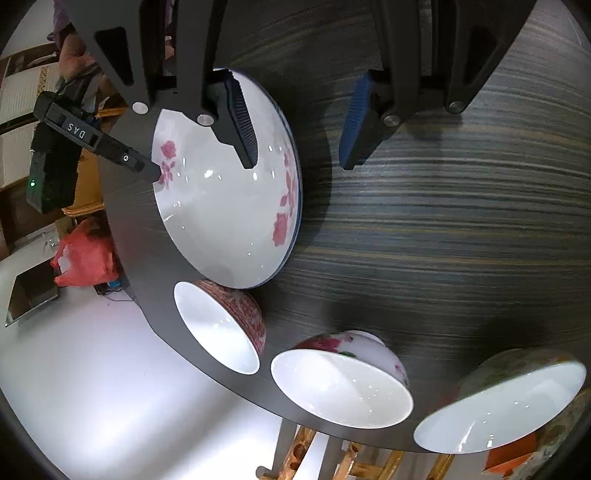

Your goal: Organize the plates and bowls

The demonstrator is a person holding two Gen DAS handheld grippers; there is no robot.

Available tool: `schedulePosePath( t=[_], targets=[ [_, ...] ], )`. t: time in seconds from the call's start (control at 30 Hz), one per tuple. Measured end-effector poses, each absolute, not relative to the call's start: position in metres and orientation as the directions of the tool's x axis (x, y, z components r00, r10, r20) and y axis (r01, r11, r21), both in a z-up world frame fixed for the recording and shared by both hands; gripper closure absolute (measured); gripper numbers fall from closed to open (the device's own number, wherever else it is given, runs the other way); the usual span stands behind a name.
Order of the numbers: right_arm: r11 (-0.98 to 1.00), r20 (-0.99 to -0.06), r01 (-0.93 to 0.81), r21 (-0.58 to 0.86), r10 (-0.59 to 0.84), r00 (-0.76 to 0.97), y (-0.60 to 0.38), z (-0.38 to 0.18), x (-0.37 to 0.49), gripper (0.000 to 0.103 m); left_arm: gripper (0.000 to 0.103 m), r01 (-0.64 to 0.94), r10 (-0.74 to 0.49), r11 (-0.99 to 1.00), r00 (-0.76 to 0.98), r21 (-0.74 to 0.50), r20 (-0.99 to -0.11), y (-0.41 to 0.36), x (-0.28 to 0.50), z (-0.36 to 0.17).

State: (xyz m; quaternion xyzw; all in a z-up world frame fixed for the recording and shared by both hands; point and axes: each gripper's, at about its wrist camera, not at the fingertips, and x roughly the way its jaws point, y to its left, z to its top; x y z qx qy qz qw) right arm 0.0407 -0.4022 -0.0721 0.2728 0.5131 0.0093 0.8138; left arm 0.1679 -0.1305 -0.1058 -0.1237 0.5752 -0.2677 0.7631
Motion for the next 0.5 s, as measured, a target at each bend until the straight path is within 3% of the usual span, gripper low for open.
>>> schedulePosePath(
  t=[0.27,0.37,0.43,0.5],
  targets=[
    [0.853,-0.837,0.250,0.458,0.320,0.443,-0.401,-0.084,0.053,0.072,0.056,0.337,-0.533,0.826,0.208,-0.451,-0.820,-0.152,0.167,-0.107],
    [0.853,-0.838,0.243,0.462,0.330,0.436,-0.399,-0.085,0.056,0.079,0.084,0.386,-0.455,0.853,0.219,-0.352,-0.863,-0.166,0.163,-0.107],
    [0.854,-0.840,0.235,0.464,0.340,0.422,-0.395,-0.088,0.057,0.093,0.087,0.390,-0.438,0.859,0.225,-0.331,-0.870,-0.168,0.161,-0.106],
    [0.870,-0.851,0.234,0.435,0.312,0.422,-0.392,-0.087,0.055,0.092,0.090,0.350,-0.457,0.861,0.214,-0.369,-0.863,-0.160,0.160,-0.107]
  ],
)
